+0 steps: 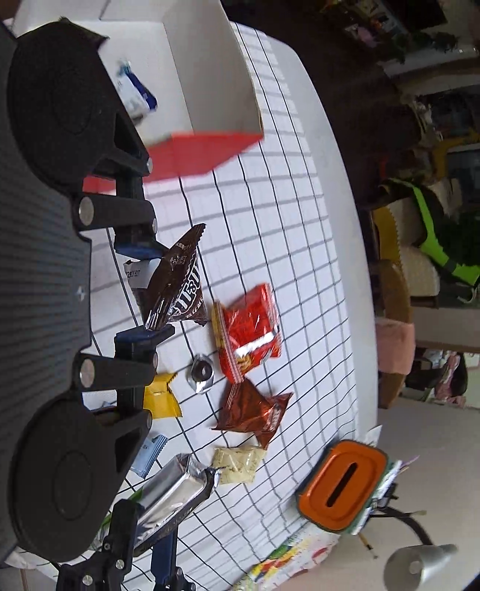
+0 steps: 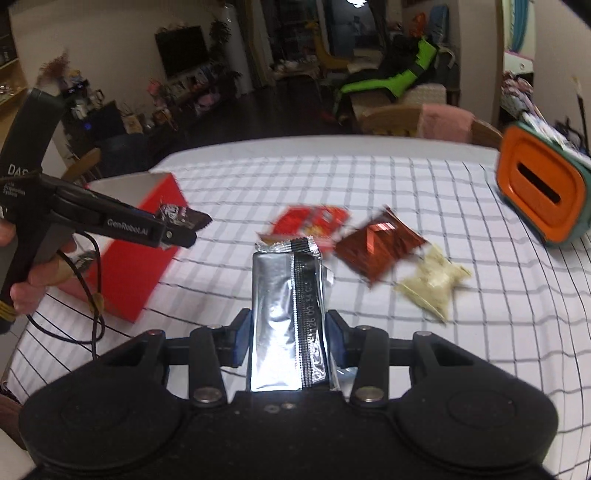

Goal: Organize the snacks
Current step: 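Carry the silver bar and M&M's packet with both tools over the box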

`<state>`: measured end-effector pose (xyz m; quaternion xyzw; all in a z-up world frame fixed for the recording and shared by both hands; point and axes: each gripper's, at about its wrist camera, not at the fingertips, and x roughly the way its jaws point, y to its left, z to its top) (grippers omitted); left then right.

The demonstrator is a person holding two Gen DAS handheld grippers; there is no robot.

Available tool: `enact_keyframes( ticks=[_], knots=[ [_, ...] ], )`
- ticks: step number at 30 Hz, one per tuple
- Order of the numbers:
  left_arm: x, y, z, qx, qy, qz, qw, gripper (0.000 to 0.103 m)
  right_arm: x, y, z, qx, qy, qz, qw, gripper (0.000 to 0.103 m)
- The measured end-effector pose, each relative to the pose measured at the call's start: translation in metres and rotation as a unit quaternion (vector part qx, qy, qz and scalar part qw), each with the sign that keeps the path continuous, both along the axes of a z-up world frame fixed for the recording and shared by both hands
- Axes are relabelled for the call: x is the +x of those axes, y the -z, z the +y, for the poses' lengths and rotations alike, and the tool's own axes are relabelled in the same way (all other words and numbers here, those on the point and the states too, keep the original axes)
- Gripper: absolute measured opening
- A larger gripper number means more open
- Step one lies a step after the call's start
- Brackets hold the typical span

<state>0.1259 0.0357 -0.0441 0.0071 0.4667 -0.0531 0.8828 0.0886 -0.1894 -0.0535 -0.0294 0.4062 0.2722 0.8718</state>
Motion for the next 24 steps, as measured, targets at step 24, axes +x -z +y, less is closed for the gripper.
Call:
enact_keyframes(
  ticks=[24],
  knots=[
    [-0.050, -0.033, 0.161, 0.004, -0.086, -0.007, 0.9962, 0.035, 0.010, -0.031, 0.186, 0.008, -0.086, -0.018, 0.996, 0.041]
  ],
)
